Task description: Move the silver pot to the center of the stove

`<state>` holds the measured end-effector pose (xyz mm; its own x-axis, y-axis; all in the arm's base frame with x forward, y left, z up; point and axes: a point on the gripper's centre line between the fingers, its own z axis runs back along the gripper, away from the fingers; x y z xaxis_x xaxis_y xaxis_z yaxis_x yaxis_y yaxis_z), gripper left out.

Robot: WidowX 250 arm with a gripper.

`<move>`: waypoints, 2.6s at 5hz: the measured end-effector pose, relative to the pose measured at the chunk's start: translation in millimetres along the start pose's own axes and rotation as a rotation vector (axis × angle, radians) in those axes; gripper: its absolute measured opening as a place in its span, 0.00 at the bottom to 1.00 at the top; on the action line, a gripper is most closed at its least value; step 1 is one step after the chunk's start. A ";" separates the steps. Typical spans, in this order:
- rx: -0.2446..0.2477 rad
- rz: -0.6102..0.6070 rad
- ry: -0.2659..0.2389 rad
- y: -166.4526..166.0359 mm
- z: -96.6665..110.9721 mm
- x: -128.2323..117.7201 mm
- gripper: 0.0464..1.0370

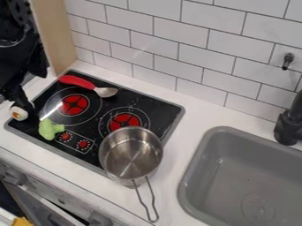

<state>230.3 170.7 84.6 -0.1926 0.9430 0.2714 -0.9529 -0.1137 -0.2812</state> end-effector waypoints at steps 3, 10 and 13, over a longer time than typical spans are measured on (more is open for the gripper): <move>0.013 -0.332 0.139 41.1 6.1 -110.2 0.96; 0.046 -0.518 0.207 56.8 -47.3 -170.2 0.11; -0.007 -0.485 0.239 38.5 -24.3 -154.3 0.03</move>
<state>229.1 28.4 9.6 0.3283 0.9318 0.1545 -0.9174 0.3535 -0.1825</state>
